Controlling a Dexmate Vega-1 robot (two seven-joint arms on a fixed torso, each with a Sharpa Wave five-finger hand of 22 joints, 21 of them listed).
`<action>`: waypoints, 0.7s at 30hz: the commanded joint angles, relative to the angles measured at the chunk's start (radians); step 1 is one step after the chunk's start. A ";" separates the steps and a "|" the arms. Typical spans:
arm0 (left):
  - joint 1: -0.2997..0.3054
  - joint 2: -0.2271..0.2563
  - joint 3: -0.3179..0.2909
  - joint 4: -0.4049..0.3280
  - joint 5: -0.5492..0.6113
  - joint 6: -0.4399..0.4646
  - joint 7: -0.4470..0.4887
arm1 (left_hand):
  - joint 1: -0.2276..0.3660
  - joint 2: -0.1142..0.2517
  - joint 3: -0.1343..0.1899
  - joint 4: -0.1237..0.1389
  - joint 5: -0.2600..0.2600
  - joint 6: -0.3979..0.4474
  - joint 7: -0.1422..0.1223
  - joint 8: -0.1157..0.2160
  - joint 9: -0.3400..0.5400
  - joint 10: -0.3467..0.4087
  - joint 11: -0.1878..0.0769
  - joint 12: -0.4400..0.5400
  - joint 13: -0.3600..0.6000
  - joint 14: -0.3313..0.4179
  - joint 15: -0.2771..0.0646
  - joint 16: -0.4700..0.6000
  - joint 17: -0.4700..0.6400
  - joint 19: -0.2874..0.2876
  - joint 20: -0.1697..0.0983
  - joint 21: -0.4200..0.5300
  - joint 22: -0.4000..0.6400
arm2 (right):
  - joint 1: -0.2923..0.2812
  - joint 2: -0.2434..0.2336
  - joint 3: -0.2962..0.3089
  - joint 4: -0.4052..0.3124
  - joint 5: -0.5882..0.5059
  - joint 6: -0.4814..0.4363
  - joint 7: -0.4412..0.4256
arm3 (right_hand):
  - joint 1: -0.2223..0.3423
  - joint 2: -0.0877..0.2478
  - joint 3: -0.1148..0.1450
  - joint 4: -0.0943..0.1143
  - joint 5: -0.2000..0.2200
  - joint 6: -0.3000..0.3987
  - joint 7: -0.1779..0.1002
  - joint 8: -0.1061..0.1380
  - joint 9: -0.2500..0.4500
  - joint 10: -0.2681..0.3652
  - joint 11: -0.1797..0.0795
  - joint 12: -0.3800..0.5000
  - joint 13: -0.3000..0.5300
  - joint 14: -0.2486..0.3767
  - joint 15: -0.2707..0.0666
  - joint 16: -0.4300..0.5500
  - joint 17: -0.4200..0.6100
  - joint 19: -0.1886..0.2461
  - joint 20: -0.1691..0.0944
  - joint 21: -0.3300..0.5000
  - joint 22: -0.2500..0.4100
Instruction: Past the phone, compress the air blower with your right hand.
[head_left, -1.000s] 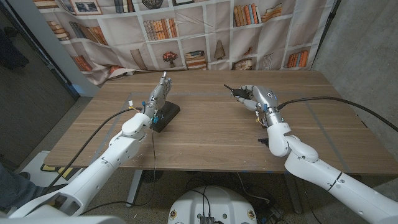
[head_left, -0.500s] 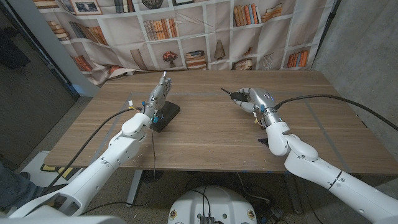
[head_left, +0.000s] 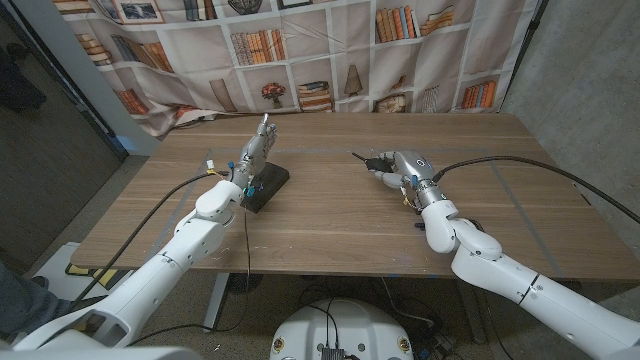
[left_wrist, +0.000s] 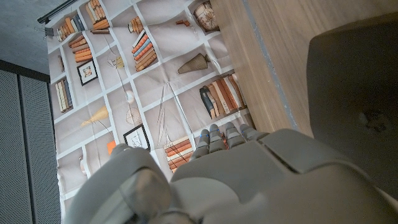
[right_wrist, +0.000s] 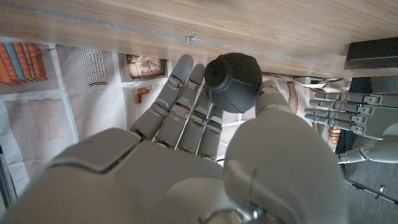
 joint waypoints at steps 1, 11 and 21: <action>0.000 0.003 0.005 -0.008 0.023 0.008 0.027 | 0.006 0.004 -0.005 0.002 0.000 -0.001 0.003 -0.003 0.005 0.006 -0.002 -0.003 0.001 -0.005 -0.002 -0.001 0.005 -0.009 0.007 -0.001 0.004 | 0.033 0.014 -0.042 0.043 -0.013 -0.037 0.052 | -0.014 0.000 -0.008 0.001 0.006 -0.004 0.000 0.005 0.002 -0.002 0.004 0.002 0.001 -0.012 -0.105 -0.003 0.002 -0.004 -0.159 -0.007 0.000; -0.005 -0.004 0.003 0.010 -0.003 -0.006 -0.011 | 0.008 0.004 -0.006 0.002 -0.001 -0.001 0.003 -0.003 0.005 0.005 0.000 -0.004 0.001 -0.004 -0.003 0.000 0.004 -0.008 0.007 -0.001 0.004 | 0.050 0.024 -0.068 0.071 -0.014 -0.069 0.073 | -0.028 -0.006 -0.013 0.000 0.007 -0.022 0.001 0.003 0.001 -0.024 0.006 -0.002 -0.001 -0.053 -0.097 -0.013 -0.004 -0.021 -0.156 -0.025 -0.003; -0.009 0.000 0.005 0.013 -0.002 -0.005 -0.020 | 0.009 0.004 -0.007 0.002 -0.001 -0.003 0.004 -0.005 0.005 0.004 0.001 -0.005 0.001 -0.007 -0.003 -0.001 0.005 -0.010 0.008 -0.002 0.004 | 0.061 0.029 -0.085 0.079 -0.013 -0.102 0.089 | -0.049 -0.008 -0.018 0.004 0.009 -0.053 0.007 -0.001 0.001 -0.056 0.008 -0.007 -0.002 -0.087 -0.074 -0.017 -0.010 -0.048 -0.144 -0.047 -0.005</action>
